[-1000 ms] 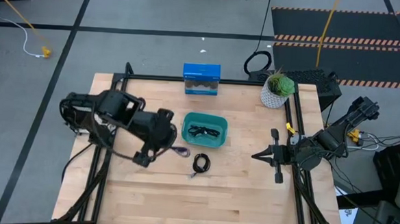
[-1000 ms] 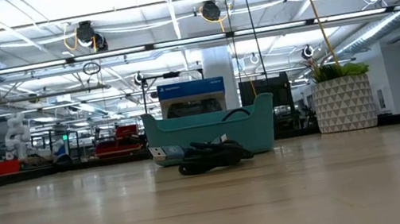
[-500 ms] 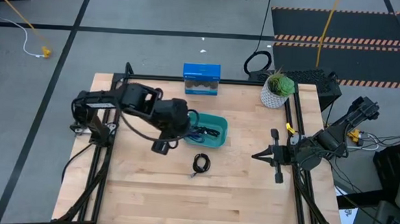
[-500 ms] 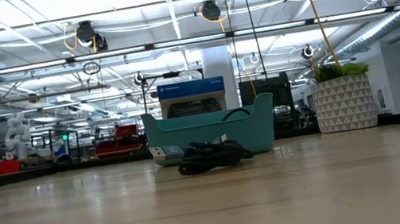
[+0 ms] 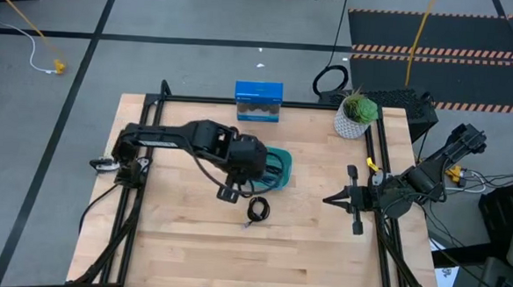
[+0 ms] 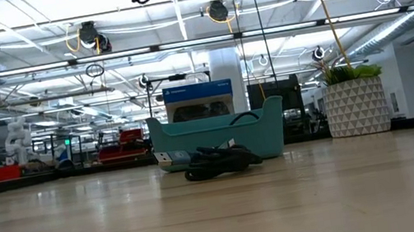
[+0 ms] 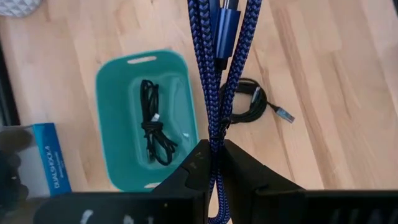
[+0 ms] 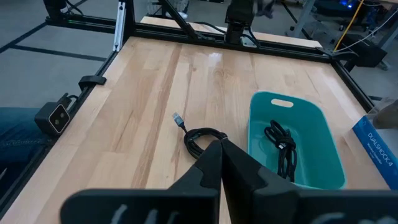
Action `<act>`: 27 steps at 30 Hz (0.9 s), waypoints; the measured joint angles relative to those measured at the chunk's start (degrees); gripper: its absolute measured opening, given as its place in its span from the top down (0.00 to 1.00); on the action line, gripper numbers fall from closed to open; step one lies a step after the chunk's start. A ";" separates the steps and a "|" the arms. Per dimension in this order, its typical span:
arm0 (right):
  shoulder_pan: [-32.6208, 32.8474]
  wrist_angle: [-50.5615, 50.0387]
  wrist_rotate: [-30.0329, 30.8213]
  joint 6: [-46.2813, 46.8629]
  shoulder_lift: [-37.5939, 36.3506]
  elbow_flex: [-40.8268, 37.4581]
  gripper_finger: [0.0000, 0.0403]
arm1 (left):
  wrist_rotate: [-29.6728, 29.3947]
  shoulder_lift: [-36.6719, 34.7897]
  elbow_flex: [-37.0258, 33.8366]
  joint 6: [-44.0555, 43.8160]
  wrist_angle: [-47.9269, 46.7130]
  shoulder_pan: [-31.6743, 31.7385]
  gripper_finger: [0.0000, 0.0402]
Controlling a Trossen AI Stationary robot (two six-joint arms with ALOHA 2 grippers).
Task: Pick and place USB-C Cables
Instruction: Put the violet charger cable into the green container
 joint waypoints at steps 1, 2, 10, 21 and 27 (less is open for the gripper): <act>0.00 -0.11 0.00 0.00 -0.02 0.00 1.00 | -0.10 0.58 0.00 0.04 -0.02 0.10 0.92; 0.00 -0.28 0.00 -0.05 -0.04 0.00 1.00 | -0.31 1.17 0.00 0.18 0.03 0.16 0.92; 0.00 -1.04 0.00 -0.35 -0.04 0.00 1.00 | -2.11 7.55 0.00 2.97 0.98 2.73 0.92; 0.02 -2.46 -3.40 0.02 -0.58 0.00 1.00 | -2.36 16.06 0.00 2.35 4.03 8.44 0.92; 0.02 -3.34 -4.31 1.97 -1.09 0.00 1.00 | -2.34 18.36 0.00 1.57 6.55 9.78 0.92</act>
